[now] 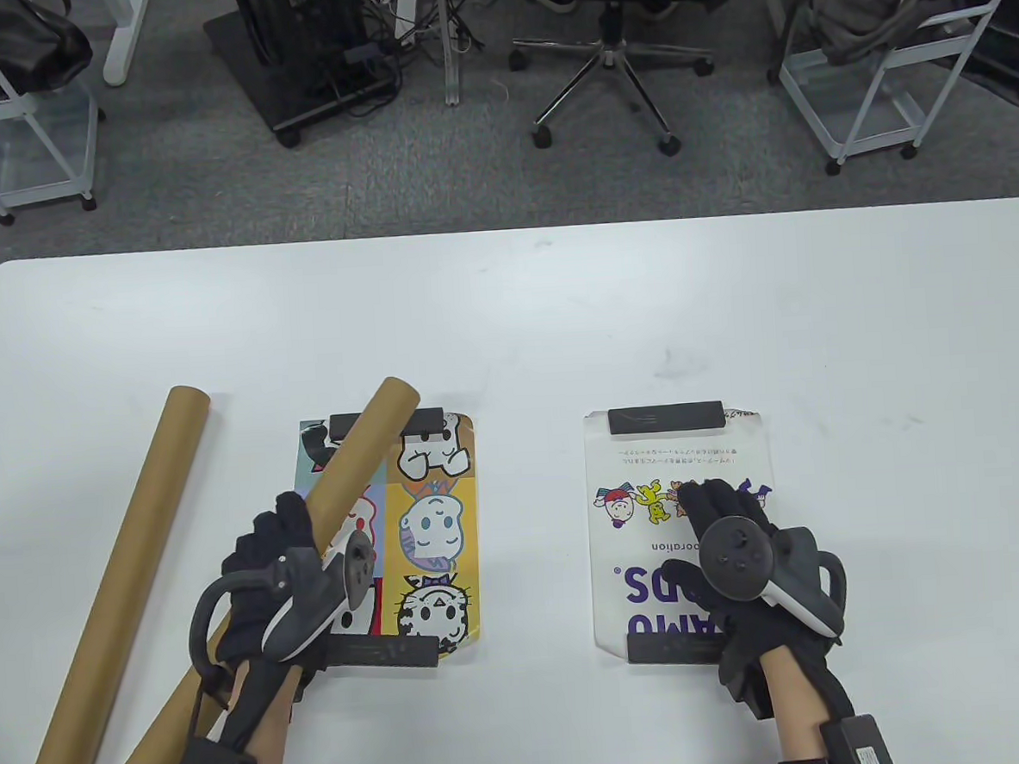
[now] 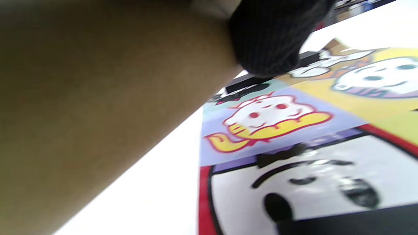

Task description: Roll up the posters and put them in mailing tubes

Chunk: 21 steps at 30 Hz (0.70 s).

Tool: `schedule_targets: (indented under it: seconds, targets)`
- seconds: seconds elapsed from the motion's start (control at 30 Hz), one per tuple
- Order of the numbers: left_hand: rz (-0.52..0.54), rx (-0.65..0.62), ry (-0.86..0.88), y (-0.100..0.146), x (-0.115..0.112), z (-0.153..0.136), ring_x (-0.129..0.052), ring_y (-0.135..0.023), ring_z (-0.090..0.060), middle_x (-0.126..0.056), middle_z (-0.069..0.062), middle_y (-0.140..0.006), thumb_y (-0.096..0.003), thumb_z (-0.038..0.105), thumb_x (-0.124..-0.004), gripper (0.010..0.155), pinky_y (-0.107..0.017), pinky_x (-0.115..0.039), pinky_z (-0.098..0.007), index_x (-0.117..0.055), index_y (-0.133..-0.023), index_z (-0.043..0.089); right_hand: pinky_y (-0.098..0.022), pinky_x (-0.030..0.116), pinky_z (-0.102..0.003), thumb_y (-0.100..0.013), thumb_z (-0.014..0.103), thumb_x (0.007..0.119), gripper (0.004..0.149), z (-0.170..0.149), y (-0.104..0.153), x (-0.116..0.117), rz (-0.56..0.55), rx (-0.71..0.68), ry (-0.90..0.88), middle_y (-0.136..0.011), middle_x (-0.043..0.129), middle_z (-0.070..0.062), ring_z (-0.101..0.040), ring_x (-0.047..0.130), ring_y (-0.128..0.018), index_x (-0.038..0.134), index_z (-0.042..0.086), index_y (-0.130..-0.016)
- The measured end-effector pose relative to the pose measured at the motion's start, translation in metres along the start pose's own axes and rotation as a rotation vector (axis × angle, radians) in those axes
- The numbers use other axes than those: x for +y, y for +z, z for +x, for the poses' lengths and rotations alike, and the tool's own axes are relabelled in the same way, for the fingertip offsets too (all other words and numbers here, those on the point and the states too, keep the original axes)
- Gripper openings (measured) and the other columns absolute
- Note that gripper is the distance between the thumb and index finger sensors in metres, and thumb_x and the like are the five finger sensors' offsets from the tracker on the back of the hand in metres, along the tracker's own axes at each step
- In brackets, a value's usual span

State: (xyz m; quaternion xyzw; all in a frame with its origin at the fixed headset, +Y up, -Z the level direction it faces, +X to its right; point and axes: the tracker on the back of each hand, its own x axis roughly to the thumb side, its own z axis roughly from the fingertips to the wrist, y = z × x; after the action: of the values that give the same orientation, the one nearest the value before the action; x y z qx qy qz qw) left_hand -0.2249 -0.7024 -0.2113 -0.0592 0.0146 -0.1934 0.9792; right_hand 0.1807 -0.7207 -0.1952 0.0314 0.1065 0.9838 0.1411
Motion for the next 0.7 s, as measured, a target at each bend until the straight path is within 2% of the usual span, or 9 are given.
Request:
schedule_targets:
  seconds: [0.37,0.7]
  targets:
    - [0.26,-0.198,-0.053,0.03,0.031,0.026,-0.084,-0.097,-0.037,-0.067,-0.014,-0.116,-0.0485,0.043,-0.082,0.085,-0.075,-0.076,-0.053,-0.043,-0.12,0.018,-0.07,0.046,-0.075,-0.05,0.046,0.069,0.081,-0.002,0.0,0.0,0.005,0.003,-0.008,-0.122,0.031,-0.026,-0.058,0.037,-0.106,0.03,0.014,-0.114]
    - [0.47,-0.312,-0.14,0.038,0.032,0.03,-0.082,-0.099,-0.032,-0.065,-0.004,-0.116,-0.0448,0.045,-0.084,0.085,-0.077,-0.075,-0.051,-0.042,-0.117,0.029,-0.07,0.046,-0.074,-0.05,0.046,0.069,0.081,-0.002,-0.001,0.001,-0.001,-0.009,-0.042,-0.122,0.032,-0.025,-0.058,0.038,-0.106,0.031,0.014,-0.114]
